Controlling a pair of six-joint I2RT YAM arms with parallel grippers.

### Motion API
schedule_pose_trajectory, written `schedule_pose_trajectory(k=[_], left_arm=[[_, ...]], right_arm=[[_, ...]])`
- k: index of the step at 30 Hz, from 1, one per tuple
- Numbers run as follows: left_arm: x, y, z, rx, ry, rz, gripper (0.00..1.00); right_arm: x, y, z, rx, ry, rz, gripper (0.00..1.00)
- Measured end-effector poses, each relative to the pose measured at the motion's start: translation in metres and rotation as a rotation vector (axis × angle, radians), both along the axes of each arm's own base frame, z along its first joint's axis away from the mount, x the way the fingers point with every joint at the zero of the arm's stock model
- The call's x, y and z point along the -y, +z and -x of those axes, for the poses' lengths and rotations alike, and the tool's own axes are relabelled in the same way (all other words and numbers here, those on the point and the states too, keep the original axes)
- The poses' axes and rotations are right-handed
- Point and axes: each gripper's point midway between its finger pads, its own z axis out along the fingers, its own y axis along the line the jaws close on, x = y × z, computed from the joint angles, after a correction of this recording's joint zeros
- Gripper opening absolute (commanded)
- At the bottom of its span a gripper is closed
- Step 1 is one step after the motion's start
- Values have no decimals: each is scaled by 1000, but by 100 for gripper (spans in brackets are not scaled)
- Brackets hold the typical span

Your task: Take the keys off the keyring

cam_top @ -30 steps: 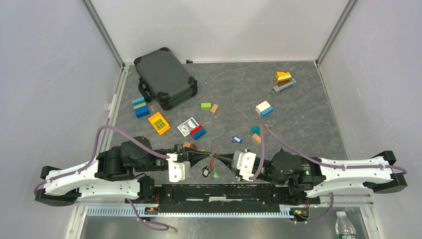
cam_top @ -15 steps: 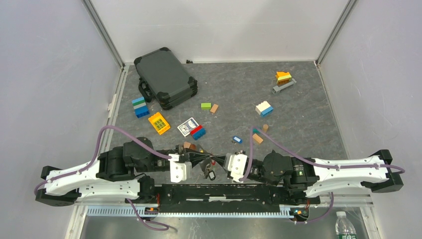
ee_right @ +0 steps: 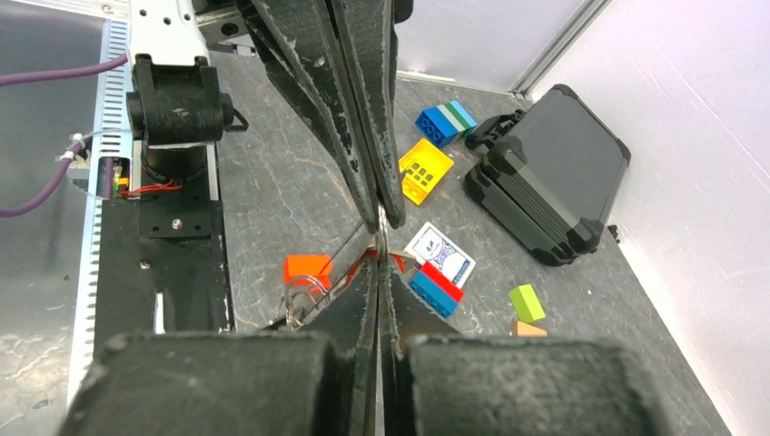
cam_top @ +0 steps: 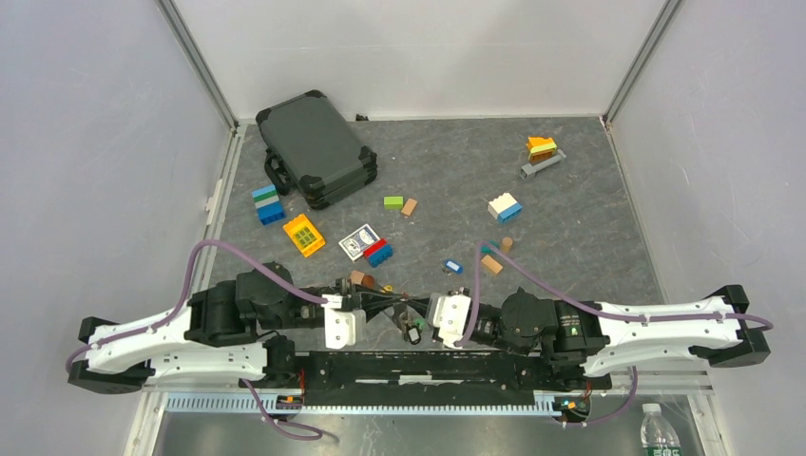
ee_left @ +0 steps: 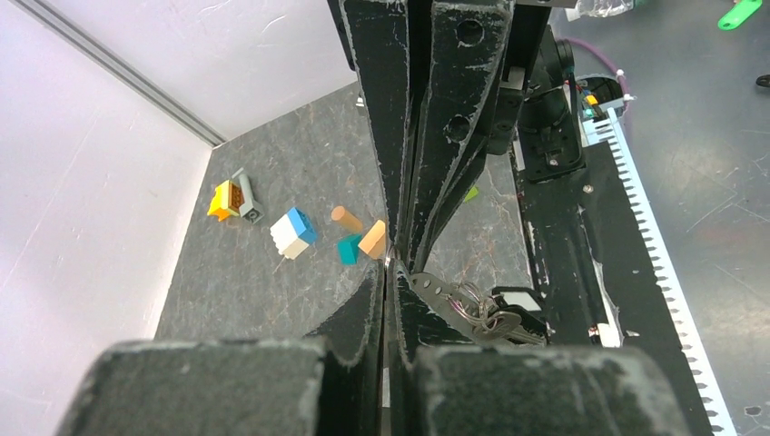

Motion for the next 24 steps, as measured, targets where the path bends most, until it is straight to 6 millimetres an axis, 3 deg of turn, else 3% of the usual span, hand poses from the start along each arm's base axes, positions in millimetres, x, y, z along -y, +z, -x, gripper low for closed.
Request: schedule_pose_trajectory(k=[9,12,18,24], left_arm=[[-1,1,2,1,-7,14,2],[-3,3,2,3,-7,25,2],[-5,11,2,9,-7,58,2],[-4,13,2,9,-8,64,2]], right_arm=[[9,0,-2,1,-10,12,0],[13,-10,-4,4,-25,56,1],[20,-22,-8,9,-49,114,15],[24,-8,-6,6,-36,58,21]])
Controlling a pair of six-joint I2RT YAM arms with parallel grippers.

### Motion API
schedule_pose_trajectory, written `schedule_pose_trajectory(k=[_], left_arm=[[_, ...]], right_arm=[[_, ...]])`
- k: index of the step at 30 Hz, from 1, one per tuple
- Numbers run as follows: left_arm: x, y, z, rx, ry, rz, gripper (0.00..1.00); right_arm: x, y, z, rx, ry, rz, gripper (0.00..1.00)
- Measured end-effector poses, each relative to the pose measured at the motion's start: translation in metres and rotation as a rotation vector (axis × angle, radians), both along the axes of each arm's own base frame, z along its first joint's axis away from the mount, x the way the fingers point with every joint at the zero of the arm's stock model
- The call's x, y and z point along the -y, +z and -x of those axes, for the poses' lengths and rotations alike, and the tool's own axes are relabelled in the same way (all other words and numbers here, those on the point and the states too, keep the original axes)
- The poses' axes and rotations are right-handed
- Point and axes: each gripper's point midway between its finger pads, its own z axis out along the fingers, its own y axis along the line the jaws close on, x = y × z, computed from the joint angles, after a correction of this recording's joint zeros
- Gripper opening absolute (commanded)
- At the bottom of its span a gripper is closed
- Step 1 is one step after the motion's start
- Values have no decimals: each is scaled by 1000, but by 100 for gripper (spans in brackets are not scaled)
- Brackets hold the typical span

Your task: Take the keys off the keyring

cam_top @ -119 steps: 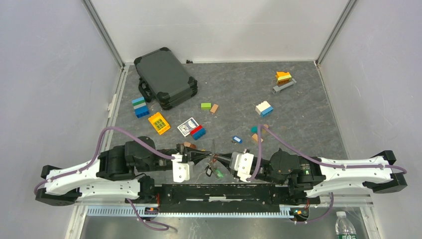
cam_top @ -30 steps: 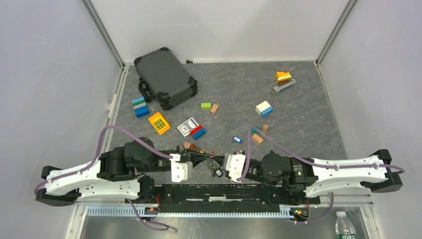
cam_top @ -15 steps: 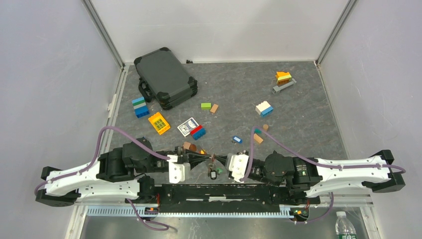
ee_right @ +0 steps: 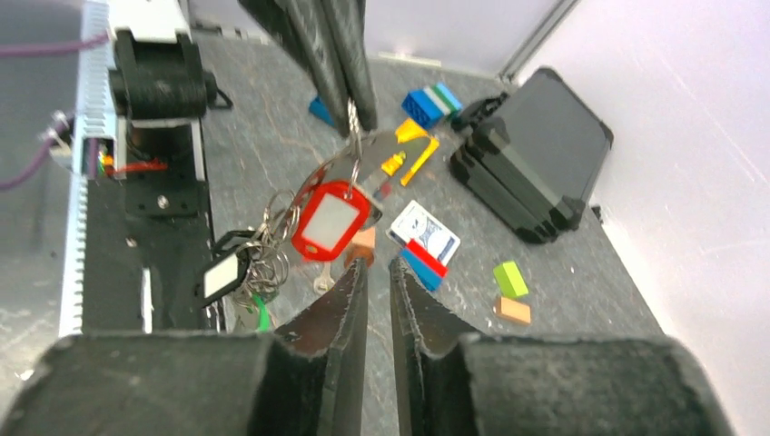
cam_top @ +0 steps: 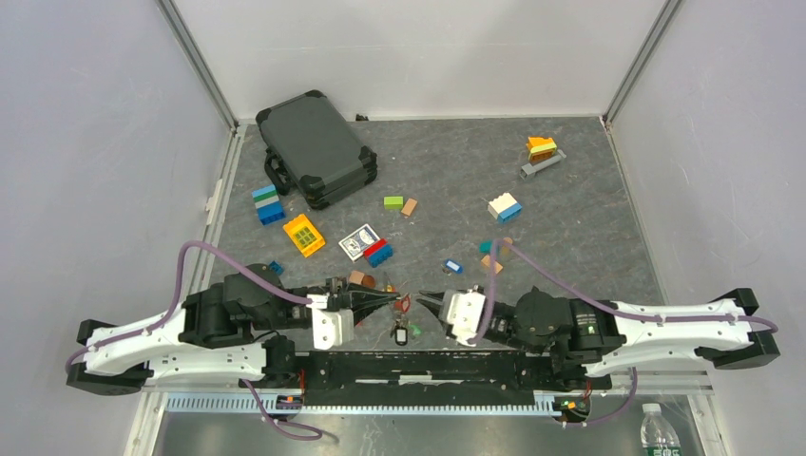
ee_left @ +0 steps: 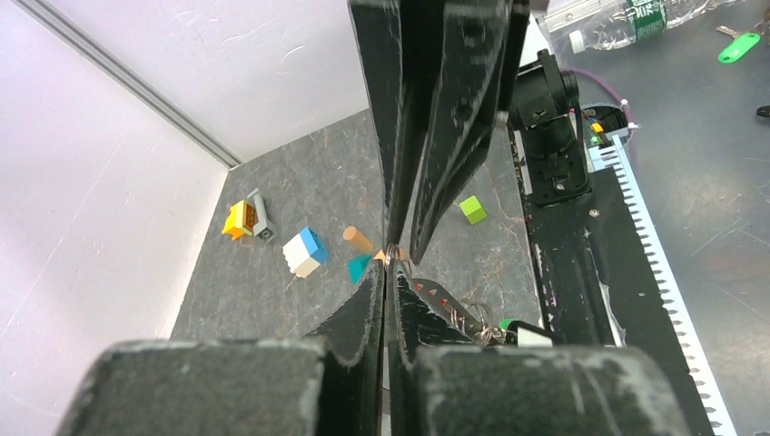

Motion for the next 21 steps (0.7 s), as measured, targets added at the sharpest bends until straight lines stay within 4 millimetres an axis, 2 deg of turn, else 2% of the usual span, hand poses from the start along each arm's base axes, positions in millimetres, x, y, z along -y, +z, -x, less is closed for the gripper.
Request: schedule_pose_trajectory(k=[5,10,17,21], left_arm=[[2,-1,0,-2,-1,-4,2],[4,-2,1,-9,-8,-5,2],[10,-2,5,-25,-32,-1,2],[12,-4,6,-28,-38,-7,2]], right_arm=[[3,29,10,-1,64,-149,27],[-1,45,20,5,129,-230,29],[-12,41,25,8,158,-223,28],[-14,39,26,7,161,-214,23]])
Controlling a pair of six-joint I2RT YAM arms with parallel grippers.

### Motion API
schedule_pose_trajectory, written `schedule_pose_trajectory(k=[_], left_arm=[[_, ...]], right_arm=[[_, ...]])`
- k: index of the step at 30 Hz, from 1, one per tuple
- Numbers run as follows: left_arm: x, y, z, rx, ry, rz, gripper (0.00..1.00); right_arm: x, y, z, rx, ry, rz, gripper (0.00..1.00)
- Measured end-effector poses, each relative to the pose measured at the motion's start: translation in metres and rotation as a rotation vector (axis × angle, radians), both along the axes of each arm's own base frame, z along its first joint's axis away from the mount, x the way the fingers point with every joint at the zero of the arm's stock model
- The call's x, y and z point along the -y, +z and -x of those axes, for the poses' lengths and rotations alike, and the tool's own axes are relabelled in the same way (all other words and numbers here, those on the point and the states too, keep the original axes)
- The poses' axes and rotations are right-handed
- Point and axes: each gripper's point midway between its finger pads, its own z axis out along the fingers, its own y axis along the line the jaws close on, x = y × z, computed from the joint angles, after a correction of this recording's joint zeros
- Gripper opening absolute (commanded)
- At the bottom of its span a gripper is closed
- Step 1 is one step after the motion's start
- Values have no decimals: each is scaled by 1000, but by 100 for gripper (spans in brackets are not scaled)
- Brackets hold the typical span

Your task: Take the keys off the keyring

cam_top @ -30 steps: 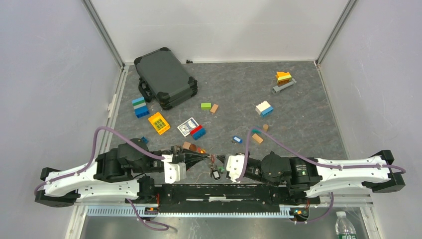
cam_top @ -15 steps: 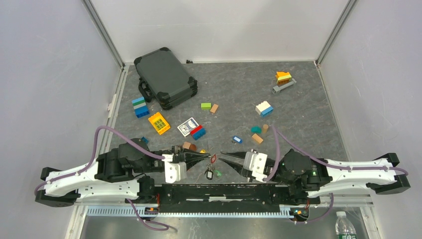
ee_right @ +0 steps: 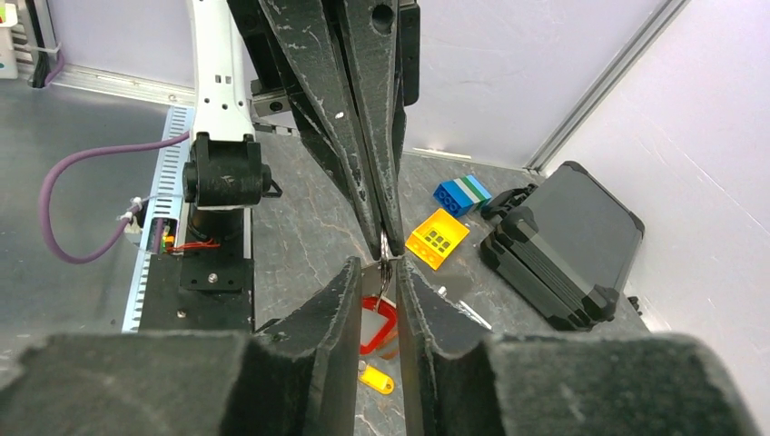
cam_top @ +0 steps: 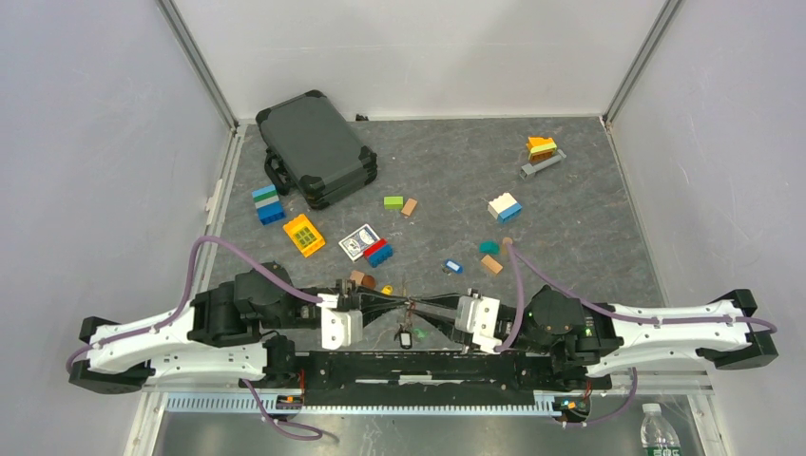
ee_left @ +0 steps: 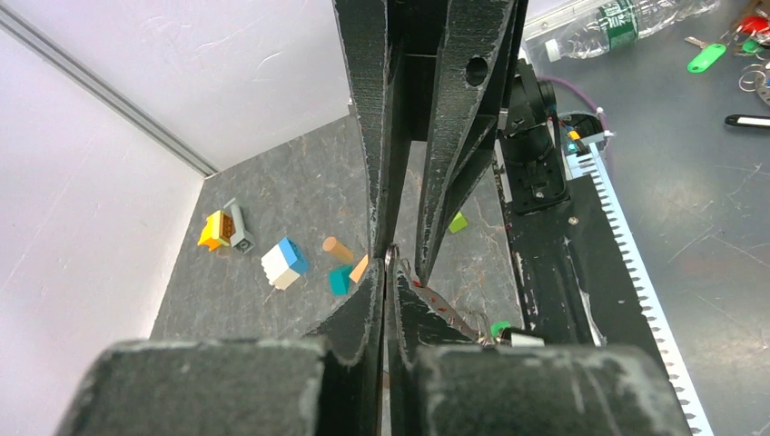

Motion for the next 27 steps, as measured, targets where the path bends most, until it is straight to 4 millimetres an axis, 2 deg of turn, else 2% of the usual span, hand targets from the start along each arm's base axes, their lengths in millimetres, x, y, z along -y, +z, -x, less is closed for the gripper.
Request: schedule_pose_trajectory(k=[6,10,12,20,23,24,27], left_arm=[[2,0,2,-1,-13,2,2],[2,2,3,0,-18,11,2],[2,3,3,1,-19,16,2],[1,6,4,-8,-22,30,2],[1,7,4,-9,-21,32,2],[0,7,4,-9,-21,32,4],[0,6,4,-10,-20,31,22]], right_arm=[[0,1,0,0,-1,-3,15],[0,1,0,-1,-1,-4,23],[0,1,-1,-1,-5,-4,22],[0,1,-1,-4,-8,-5,2],[0,1,-1,-5,-8,-4,0],[0,0,-1,-5,-8,-4,0],[0,-2,-2,-5,-10,5,0]])
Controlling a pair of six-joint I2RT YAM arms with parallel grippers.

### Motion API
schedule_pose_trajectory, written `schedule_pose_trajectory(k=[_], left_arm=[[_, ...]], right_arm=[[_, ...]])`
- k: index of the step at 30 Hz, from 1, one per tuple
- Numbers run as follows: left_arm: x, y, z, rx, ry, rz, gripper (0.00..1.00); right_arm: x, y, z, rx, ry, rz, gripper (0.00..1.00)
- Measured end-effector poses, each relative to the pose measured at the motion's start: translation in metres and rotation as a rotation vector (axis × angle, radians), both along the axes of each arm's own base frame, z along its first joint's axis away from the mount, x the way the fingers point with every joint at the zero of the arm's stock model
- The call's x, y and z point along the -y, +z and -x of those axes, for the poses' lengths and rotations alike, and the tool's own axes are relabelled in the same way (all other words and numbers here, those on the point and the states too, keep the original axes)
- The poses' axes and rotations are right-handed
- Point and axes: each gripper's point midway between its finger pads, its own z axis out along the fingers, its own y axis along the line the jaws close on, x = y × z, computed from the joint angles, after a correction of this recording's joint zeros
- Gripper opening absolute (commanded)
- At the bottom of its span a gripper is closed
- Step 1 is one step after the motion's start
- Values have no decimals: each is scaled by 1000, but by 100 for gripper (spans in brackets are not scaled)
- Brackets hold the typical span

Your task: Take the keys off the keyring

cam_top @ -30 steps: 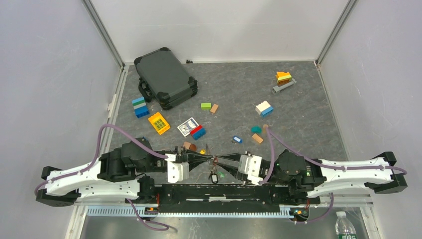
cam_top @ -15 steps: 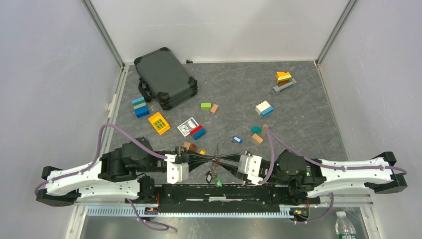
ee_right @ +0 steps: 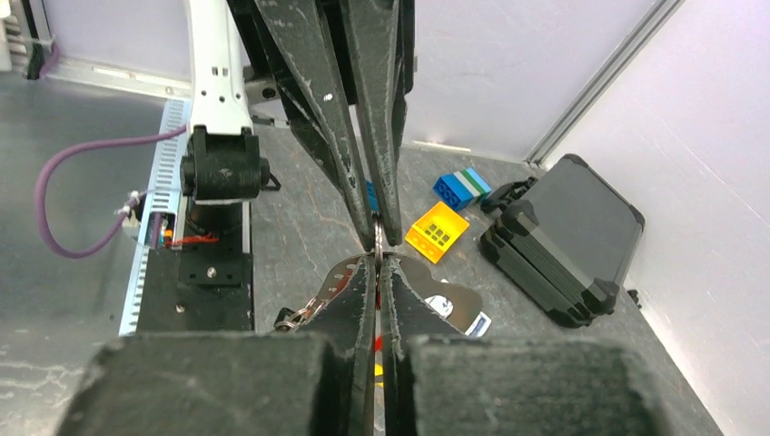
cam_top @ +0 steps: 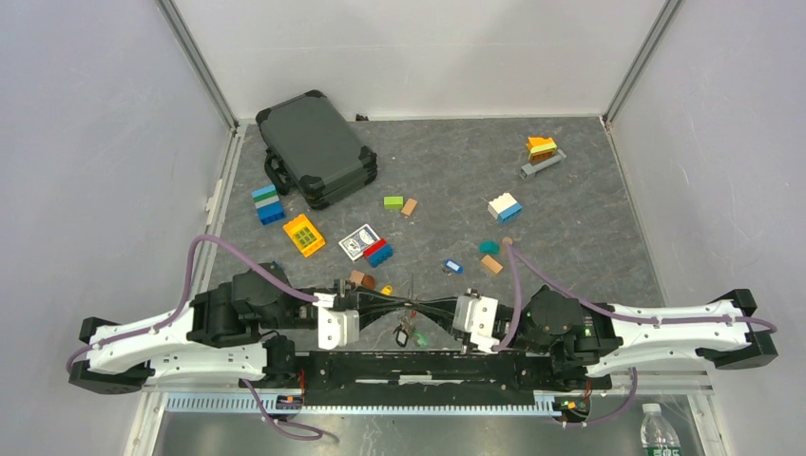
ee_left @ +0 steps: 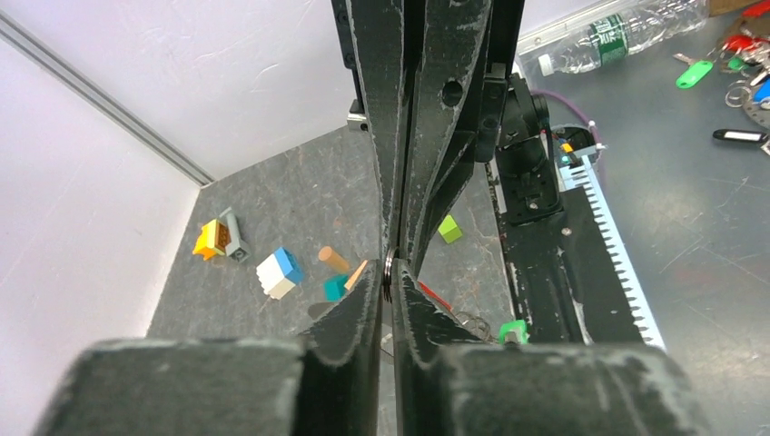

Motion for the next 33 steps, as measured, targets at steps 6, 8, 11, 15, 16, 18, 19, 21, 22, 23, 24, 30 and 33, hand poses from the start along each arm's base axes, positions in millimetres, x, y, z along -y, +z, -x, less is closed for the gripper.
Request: schedule_pose_trajectory(k=[6,8,11,15,16,18,19,21,22,23,24,30,33], left_arm=[[-3,-4,-1,-5,8,-43,35],[-3,0,-2,-7,11,-62,35],[-3,5,-4,-3,21,-117,36],[2,2,-10,16,38,-213,35],[4,-2,-12,21,45,-244,35],[8,-10,-15,27,51,-299,35],[10,-16,-16,30,51,-329,35],[13,-32,-19,33,57,-395,33],[13,-35,-19,36,54,-410,32],[12,-36,-20,40,59,-416,31],[12,-37,-20,40,60,-419,31],[8,-41,-21,53,59,-443,30],[6,-42,-21,54,58,-448,27]], right_arm=[[-2,-16,-5,-3,-29,102,0],[-2,-20,-6,-5,-40,145,0],[-1,-22,-9,-11,-59,194,0],[0,-19,-14,-22,-91,244,0],[0,-17,-15,-25,-101,255,0],[-1,-15,-17,-31,-115,271,0],[0,-16,-18,-34,-126,286,0],[0,-19,-19,-37,-134,306,0],[1,-23,-19,-42,-137,320,0],[3,-25,-20,-41,-142,329,0],[4,-26,-20,-43,-143,333,0],[6,-31,-21,-44,-151,354,0],[6,-31,-22,-43,-156,357,0]])
